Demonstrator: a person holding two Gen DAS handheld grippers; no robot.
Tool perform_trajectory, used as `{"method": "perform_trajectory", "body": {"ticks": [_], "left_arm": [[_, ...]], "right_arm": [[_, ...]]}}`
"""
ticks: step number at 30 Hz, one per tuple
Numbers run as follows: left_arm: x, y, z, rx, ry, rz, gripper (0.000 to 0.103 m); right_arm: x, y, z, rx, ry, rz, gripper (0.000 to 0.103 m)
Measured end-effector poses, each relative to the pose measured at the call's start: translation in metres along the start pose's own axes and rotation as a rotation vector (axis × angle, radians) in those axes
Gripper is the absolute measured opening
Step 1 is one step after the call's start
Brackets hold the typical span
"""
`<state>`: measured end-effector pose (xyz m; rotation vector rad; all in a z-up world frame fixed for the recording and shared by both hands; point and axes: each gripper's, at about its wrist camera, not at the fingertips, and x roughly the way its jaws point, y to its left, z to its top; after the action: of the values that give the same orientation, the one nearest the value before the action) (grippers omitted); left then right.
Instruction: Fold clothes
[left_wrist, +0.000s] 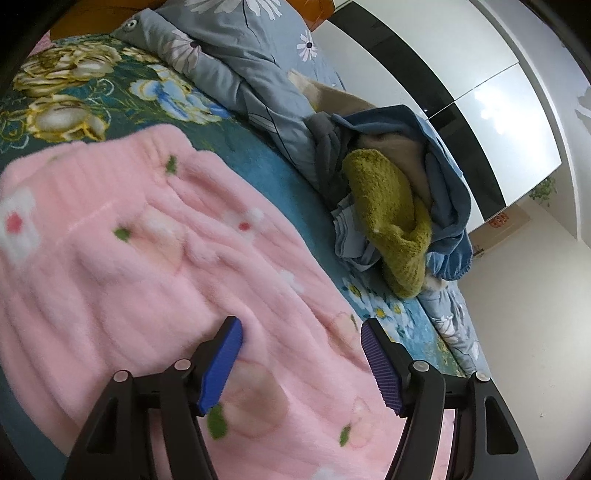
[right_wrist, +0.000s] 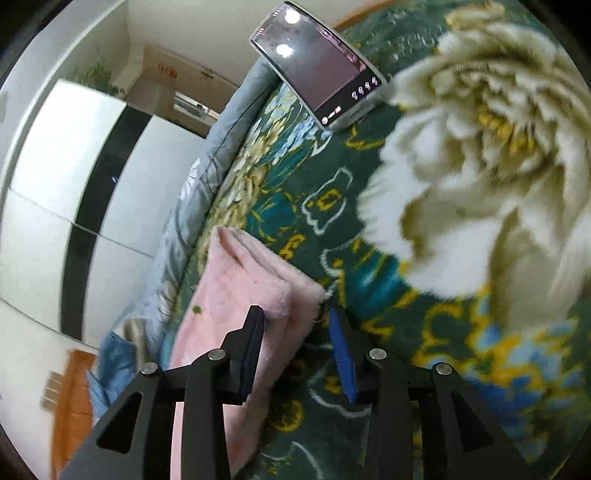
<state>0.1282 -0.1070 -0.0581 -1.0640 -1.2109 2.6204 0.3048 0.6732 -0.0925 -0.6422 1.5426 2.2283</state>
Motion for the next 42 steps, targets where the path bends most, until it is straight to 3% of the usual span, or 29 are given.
{"method": "perform_trajectory", "body": {"ticks": [2,5,6,7,10,13,16,23,27,32,35,39,42], "left_arm": [[0.001,0.000,-0.002,-0.008,0.004,-0.012,0.072],[0.000,0.002,-0.003,-0.027,0.000,-0.027,0.072],[-0.001,0.003,-0.003,-0.034,-0.001,-0.032,0.072],[-0.001,0.003,-0.003,-0.039,-0.001,-0.037,0.072],[-0.002,0.004,-0.003,-0.040,0.007,-0.056,0.072],[-0.004,0.007,-0.003,-0.049,0.008,-0.079,0.072],[-0.006,0.010,-0.003,-0.068,0.010,-0.105,0.072],[-0.018,0.013,0.000,-0.090,0.018,-0.185,0.072],[-0.022,0.013,-0.002,-0.100,0.031,-0.221,0.072],[-0.028,0.012,-0.005,-0.095,0.055,-0.247,0.072],[-0.031,0.012,-0.007,-0.092,0.067,-0.258,0.072],[-0.030,0.001,-0.014,-0.055,0.120,-0.288,0.072],[-0.023,-0.017,-0.024,-0.013,0.177,-0.322,0.074]], "right_arm": [[0.008,-0.002,-0.001,0.054,0.014,0.042,0.039],[0.013,0.005,-0.004,0.033,-0.017,0.022,0.039],[0.013,0.006,-0.005,0.033,-0.026,0.016,0.035],[0.014,0.006,-0.006,0.043,-0.029,0.020,0.023],[0.012,0.011,-0.008,0.079,-0.036,0.062,0.014],[-0.004,0.048,-0.013,-0.013,-0.082,0.096,0.013],[-0.018,0.112,-0.031,-0.214,-0.100,0.087,0.013],[-0.026,0.244,-0.139,-0.642,-0.042,0.174,0.013],[-0.004,0.279,-0.208,-0.750,0.062,0.253,0.013],[0.036,0.285,-0.307,-0.824,0.249,0.301,0.013],[0.054,0.277,-0.374,-0.947,0.349,0.258,0.013],[0.061,0.263,-0.434,-1.175,0.376,0.135,0.013],[0.059,0.251,-0.448,-1.245,0.365,0.098,0.019]]}}
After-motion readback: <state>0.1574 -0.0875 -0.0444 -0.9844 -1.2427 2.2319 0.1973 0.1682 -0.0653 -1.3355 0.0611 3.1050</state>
